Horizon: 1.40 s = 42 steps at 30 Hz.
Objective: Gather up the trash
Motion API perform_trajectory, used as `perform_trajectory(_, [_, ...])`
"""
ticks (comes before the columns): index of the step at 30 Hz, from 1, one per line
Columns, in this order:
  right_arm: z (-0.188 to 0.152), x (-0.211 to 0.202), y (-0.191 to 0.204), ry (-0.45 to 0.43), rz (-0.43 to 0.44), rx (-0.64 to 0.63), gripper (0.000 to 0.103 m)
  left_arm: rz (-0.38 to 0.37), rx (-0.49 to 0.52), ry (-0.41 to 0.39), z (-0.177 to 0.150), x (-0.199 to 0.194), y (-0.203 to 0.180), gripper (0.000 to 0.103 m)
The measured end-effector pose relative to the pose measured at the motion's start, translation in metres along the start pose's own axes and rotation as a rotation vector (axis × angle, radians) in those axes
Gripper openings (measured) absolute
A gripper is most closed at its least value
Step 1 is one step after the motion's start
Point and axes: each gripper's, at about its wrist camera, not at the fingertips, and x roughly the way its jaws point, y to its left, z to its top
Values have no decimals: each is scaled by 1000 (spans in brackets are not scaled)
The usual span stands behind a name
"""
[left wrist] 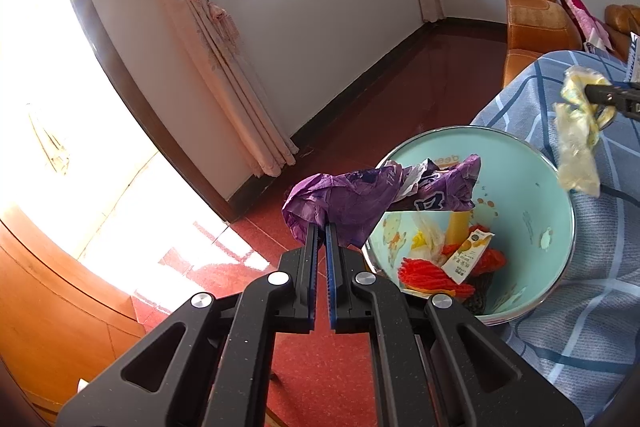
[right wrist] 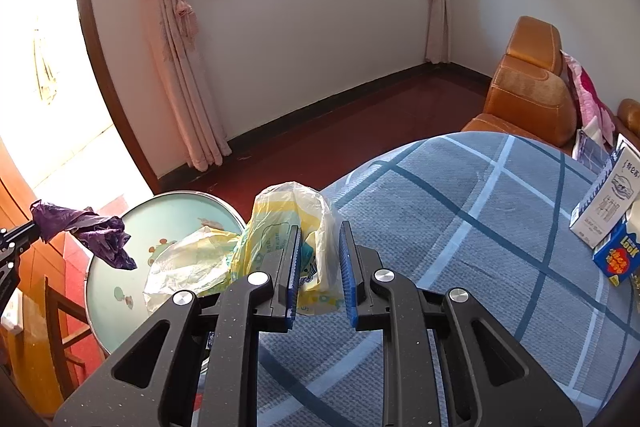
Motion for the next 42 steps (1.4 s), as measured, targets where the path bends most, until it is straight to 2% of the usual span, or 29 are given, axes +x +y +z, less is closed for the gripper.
perform_trajectory(1, [0, 3, 4, 11, 30, -8, 25, -10, -1, -3, 0, -1, -2, 8])
perform_trajectory(2, [0, 4, 8, 14, 53, -16, 33, -15, -2, -5, 0, -1, -3, 10])
perform_trajectory(3, [-1, 4, 11, 8, 64, -23, 44, -22, -7, -8, 0, -2, -5, 21])
perform_trajectory(4, [-2, 4, 13, 8, 63, -26, 46, -33, -6, -14, 0, -4, -7, 32])
perform_trajectory(6, [-4, 3, 14, 14, 64, -33, 46, -30, 6, -19, 0, -6, -12, 39])
perform_trajectory(7, [-5, 2, 13, 9, 63, -31, 46, -39, -1, -27, 0, -8, -12, 48])
perform_trajectory(8, [-5, 0, 11, 6, 67, -25, 46, -49, -6, -33, 1, -10, -12, 51])
perform_trajectory(9, [-6, -5, 6, 2, 72, -11, 47, -56, -8, -41, 1, -13, -13, 53])
perform_trajectory(12, [-11, -22, -8, -26, 57, 20, 54, -68, -28, -78, 2, -25, -15, 70])
perform_trajectory(14, [-15, -37, -18, -44, 53, 33, 57, -96, -39, -99, 4, -33, -17, 71])
perform_trajectory(16, [-20, -56, -28, -71, 25, 38, 58, -100, -42, -120, 6, -41, -19, 80])
perform_trajectory(18, [-27, -75, -38, -104, 13, 61, 65, -116, -61, -147, 8, -52, -21, 84])
perform_trajectory(28, [-36, -137, -58, -217, -87, 49, 68, -155, -75, -242, 16, -92, -30, 93])
perform_trajectory(33, [-41, -146, -52, -236, -90, 36, 69, -151, -78, -262, 18, -100, -32, 96])
perform_trajectory(42, [-43, -151, -54, -244, -90, 38, 70, -146, -90, -261, 17, -99, -29, 97])
